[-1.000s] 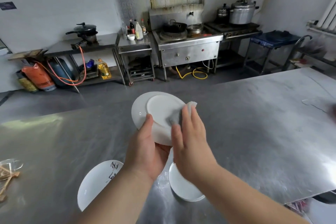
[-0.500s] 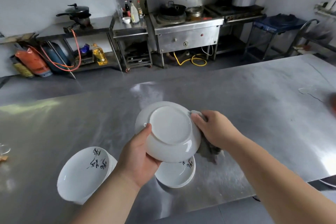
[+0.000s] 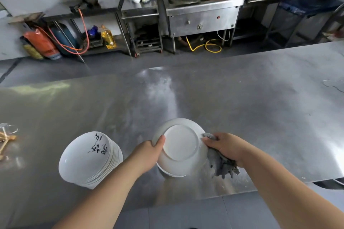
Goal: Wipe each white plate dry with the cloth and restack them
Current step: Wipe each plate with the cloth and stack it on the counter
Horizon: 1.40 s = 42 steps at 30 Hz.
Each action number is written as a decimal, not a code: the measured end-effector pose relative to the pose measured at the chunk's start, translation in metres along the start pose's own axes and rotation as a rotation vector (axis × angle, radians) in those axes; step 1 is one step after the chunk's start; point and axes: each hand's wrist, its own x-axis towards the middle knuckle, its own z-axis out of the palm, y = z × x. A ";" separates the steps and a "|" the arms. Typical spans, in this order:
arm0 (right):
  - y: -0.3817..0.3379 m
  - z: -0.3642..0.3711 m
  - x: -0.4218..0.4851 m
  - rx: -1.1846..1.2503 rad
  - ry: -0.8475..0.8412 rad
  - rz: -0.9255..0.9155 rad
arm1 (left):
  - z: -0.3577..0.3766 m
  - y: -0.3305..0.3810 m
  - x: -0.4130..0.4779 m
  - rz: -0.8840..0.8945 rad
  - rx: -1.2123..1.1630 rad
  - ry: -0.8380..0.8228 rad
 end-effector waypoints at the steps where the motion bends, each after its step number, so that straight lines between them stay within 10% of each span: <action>1: 0.003 0.000 0.003 -0.021 0.021 -0.014 | 0.002 0.000 0.000 -0.032 -0.061 -0.010; 12: 0.014 0.019 0.033 0.284 0.017 0.078 | 0.005 -0.010 0.033 -0.059 -0.720 0.032; 23: 0.048 0.061 0.088 -0.310 0.311 0.043 | 0.049 -0.048 0.086 -0.006 -0.177 0.244; 42: 0.063 0.078 0.086 -0.333 0.422 0.116 | 0.063 -0.057 0.111 0.136 0.179 0.323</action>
